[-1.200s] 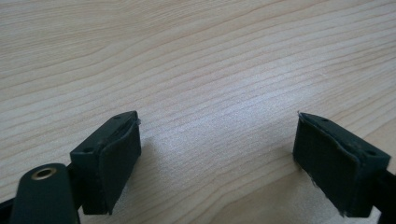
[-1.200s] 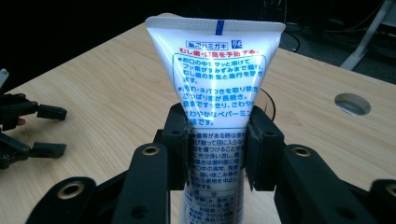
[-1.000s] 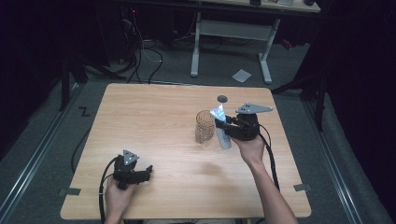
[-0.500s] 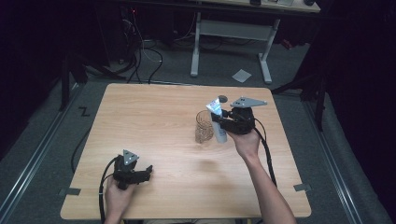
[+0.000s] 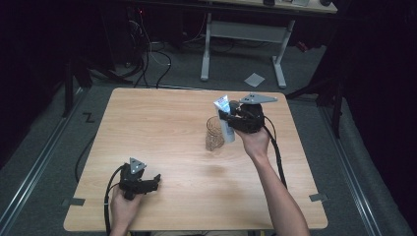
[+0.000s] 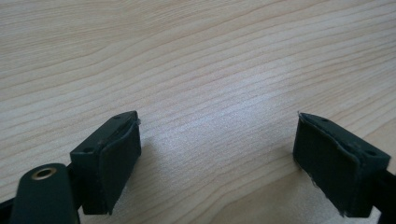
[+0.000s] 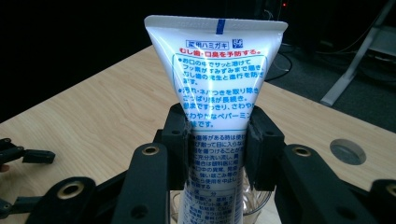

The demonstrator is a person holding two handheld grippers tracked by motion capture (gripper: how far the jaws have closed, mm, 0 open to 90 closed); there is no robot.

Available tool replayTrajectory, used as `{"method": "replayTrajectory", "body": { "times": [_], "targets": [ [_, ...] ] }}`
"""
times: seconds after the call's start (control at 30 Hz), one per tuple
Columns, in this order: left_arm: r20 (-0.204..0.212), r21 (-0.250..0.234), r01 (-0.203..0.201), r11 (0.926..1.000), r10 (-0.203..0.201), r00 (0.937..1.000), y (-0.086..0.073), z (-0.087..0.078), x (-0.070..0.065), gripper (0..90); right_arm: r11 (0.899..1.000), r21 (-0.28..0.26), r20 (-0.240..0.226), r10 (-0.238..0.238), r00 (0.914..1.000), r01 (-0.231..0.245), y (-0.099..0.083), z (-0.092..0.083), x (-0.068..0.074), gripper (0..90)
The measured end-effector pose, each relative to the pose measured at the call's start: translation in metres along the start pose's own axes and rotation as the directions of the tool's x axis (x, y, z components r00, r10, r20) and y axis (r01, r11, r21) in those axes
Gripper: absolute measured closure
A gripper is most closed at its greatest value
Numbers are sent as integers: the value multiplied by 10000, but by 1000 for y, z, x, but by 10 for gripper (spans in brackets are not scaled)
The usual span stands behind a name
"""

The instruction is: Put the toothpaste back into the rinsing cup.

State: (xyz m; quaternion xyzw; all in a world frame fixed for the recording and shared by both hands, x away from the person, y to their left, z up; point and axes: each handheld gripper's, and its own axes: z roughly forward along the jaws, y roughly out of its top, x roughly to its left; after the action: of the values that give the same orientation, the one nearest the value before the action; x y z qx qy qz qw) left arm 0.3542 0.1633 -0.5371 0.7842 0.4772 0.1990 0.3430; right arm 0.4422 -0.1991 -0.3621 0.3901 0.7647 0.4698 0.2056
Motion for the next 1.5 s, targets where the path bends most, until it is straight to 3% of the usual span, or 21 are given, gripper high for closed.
{"method": "replayTrajectory", "body": {
  "times": [0.6, 0.73, 0.8, 0.93, 1.5],
  "targets": [
    [12, 13, -9, 10000, 9, 10000, 0, 0, 0, 154, 9999, -114, 431, -62, 9991, 67, 14, 15, -3, 653],
    [20, 15, 4, 10000, -4, 10000, 0, 0, 0, 154, 9993, -366, 836, -63, 9965, 93, 13, 23, -4, 652],
    [17, 12, 3, 10000, -3, 10000, 0, 0, 0, 154, 9995, -329, 844, 43, 9964, -15, 11, 29, -5, 652],
    [21, 13, 1, 10000, -1, 10000, 0, 0, 0, 154, 9996, -182, 918, -219, 9955, 236, 10, 39, -1, 651],
    [0, -8, -3, 10000, 3, 10000, 0, 0, 0, 154, 9998, 135, 1111, -144, 9937, 130, 7, 54, -3, 645]
  ]
}}
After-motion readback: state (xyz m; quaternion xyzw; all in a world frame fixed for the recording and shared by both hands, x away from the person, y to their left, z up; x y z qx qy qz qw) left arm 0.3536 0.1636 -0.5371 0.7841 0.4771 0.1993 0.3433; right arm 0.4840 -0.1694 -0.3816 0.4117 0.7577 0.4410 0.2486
